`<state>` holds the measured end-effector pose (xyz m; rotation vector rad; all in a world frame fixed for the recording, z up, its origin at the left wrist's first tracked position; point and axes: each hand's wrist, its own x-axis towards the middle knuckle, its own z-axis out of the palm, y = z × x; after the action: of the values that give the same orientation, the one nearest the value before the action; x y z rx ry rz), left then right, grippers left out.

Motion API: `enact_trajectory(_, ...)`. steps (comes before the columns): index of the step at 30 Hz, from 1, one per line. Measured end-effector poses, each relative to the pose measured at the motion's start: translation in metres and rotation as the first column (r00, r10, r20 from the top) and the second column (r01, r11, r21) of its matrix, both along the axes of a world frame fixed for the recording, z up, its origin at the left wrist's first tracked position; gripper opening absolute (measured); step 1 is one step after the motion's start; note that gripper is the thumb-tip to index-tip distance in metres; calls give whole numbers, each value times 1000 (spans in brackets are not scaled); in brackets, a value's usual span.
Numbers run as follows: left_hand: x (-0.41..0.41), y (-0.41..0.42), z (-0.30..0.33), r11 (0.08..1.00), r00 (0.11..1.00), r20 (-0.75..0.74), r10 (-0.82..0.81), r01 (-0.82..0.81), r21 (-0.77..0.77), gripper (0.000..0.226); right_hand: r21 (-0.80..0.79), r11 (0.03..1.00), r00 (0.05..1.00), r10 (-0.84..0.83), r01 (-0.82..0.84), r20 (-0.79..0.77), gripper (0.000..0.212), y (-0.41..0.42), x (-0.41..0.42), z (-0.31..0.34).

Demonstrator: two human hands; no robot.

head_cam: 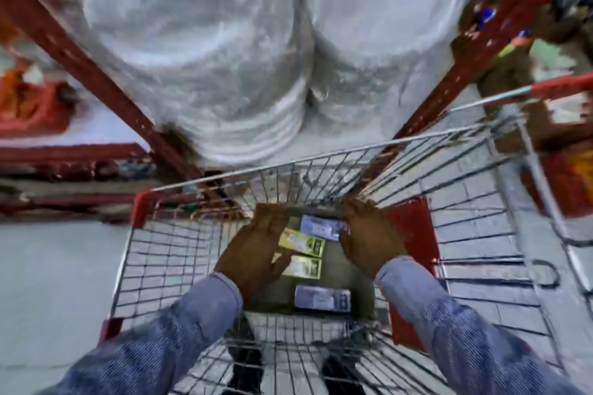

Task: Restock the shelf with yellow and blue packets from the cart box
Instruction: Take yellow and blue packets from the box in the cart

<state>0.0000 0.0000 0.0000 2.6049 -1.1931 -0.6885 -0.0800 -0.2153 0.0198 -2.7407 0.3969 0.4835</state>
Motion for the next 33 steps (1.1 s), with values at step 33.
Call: enact_trajectory(33, 51, 14, 19, 978, 986, 61, -157, 164, -126, 60, 56, 998, 998, 13, -17, 56, 51, -4, 17, -23)
